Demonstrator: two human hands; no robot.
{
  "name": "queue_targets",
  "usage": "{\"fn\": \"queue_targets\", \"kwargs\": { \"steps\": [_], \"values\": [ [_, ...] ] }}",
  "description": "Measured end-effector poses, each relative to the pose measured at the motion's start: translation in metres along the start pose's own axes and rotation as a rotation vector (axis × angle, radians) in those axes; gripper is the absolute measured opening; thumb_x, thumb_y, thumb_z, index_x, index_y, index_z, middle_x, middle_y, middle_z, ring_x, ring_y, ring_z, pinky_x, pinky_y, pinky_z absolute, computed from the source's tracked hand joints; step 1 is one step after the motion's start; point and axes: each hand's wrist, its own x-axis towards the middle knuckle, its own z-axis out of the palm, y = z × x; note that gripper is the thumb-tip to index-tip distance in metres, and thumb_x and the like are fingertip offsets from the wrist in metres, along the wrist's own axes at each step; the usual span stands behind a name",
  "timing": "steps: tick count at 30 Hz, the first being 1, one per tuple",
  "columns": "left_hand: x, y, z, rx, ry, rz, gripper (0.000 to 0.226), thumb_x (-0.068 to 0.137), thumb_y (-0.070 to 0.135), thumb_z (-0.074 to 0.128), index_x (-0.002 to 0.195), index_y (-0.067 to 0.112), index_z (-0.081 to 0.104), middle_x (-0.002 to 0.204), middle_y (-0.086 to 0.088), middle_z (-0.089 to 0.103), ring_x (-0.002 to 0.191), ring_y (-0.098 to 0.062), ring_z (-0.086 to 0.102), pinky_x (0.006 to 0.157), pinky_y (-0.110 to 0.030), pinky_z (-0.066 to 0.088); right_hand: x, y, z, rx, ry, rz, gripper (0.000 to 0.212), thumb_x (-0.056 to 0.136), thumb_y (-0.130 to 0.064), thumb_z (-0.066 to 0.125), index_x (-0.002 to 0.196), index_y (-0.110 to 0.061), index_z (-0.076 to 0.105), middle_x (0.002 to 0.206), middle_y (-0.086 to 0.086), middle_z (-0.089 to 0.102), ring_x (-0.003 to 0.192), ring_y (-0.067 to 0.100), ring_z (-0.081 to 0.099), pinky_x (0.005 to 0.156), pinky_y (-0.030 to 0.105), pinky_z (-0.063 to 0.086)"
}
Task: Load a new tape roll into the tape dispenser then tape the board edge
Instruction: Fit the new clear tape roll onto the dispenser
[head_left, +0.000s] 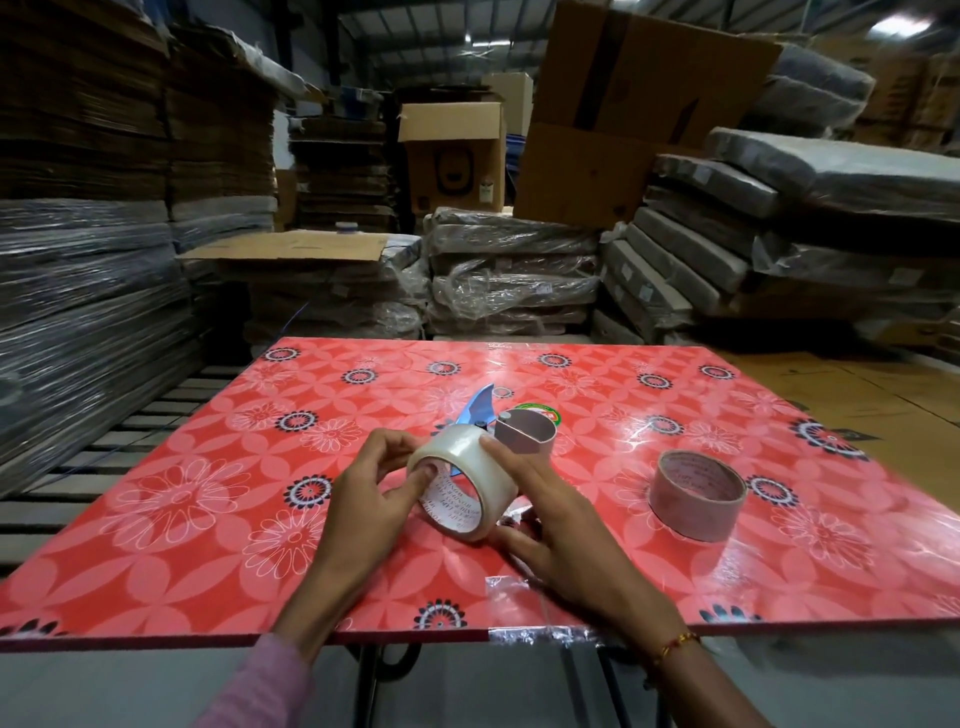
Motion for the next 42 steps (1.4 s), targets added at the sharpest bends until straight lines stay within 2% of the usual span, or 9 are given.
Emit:
{"fn": "queue_targets", "kwargs": {
  "steps": [7,11,19,25,28,30,33,36,42],
  "values": [
    [-0.001,-0.001,0.001,0.194,0.128,0.121,0.012,0.090,0.009,0.067,0.095,0.020,0.064,0.094,0.012,0.071,0.092,0.006,0.065,0.066,-0.005,0.047,-0.004,-0.010,0.002,-0.012,-0.013,-0.063,0.081,0.087,-0.053,0.069,0.155,-0.044,0.026,0.135,-0.022,0.050,0.109,-0.005,0.050,0.083,0.029,0.055],
    [-0.002,-0.001,-0.001,0.264,0.196,0.232,0.015,0.087,0.002,0.068,0.092,0.016,0.066,0.091,0.007,0.070,0.087,-0.004,0.065,0.067,-0.016,0.050,-0.004,-0.014,0.002,0.045,0.012,-0.036,0.073,0.087,-0.065,0.060,0.151,-0.041,0.035,0.133,-0.025,0.053,0.115,0.002,0.055,0.089,0.033,0.054],
    [-0.004,-0.002,0.002,0.333,0.241,0.489,0.020,0.084,-0.010,0.067,0.092,0.008,0.062,0.102,0.000,0.065,0.094,-0.017,0.065,0.076,-0.043,0.058,-0.003,-0.015,0.001,0.053,0.074,-0.023,0.052,0.089,-0.048,0.067,0.137,-0.039,0.049,0.126,-0.020,0.059,0.111,0.006,0.059,0.086,0.025,0.052],
    [-0.007,0.003,0.006,0.381,0.227,0.621,0.017,0.089,0.000,0.061,0.098,0.014,0.062,0.108,0.000,0.071,0.100,-0.015,0.066,0.085,-0.027,0.052,-0.006,-0.024,0.004,0.277,0.155,0.037,0.019,0.097,-0.027,0.064,0.114,-0.031,0.056,0.107,-0.015,0.068,0.102,0.011,0.066,0.081,0.024,0.054],
    [-0.009,0.003,0.007,0.411,0.184,0.695,0.018,0.095,0.009,0.053,0.111,0.016,0.058,0.116,-0.004,0.070,0.105,-0.015,0.064,0.090,-0.024,0.051,-0.002,-0.032,0.005,0.427,0.174,0.102,0.023,0.097,-0.023,0.065,0.115,-0.029,0.054,0.094,-0.008,0.073,0.092,0.010,0.070,0.076,0.023,0.053],
    [-0.010,0.002,0.008,0.425,0.170,0.702,0.022,0.096,0.010,0.052,0.117,0.014,0.058,0.119,-0.005,0.070,0.106,-0.017,0.064,0.090,-0.025,0.051,0.001,-0.035,0.006,0.512,0.157,0.150,0.026,0.097,-0.024,0.066,0.119,-0.030,0.054,0.091,-0.006,0.074,0.090,0.010,0.070,0.079,0.027,0.053],
    [-0.010,0.001,0.007,0.448,0.181,0.700,0.028,0.088,-0.001,0.063,0.112,0.015,0.059,0.118,-0.003,0.070,0.104,-0.020,0.065,0.089,-0.026,0.050,0.007,-0.031,0.006,0.572,0.112,0.169,0.027,0.095,-0.027,0.061,0.121,-0.033,0.060,0.105,-0.001,0.075,0.102,0.017,0.069,0.089,0.038,0.055],
    [-0.009,0.003,0.007,0.420,0.115,0.607,0.043,0.080,-0.006,0.071,0.112,0.018,0.056,0.123,0.000,0.066,0.108,-0.020,0.060,0.094,-0.020,0.044,0.013,-0.025,-0.004,0.608,0.098,0.180,0.031,0.097,-0.012,0.061,0.119,-0.033,0.066,0.119,-0.008,0.073,0.111,0.013,0.066,0.094,0.032,0.053],
    [-0.006,0.004,0.003,0.155,-0.084,0.335,0.060,0.077,0.002,0.050,0.134,0.021,0.055,0.143,0.008,0.051,0.133,-0.011,0.049,0.104,-0.033,0.048,0.020,-0.007,-0.022,0.546,-0.032,0.216,0.033,0.097,-0.006,0.060,0.116,-0.029,0.074,0.124,-0.009,0.071,0.122,0.019,0.061,0.100,0.034,0.048]
  ]
}}
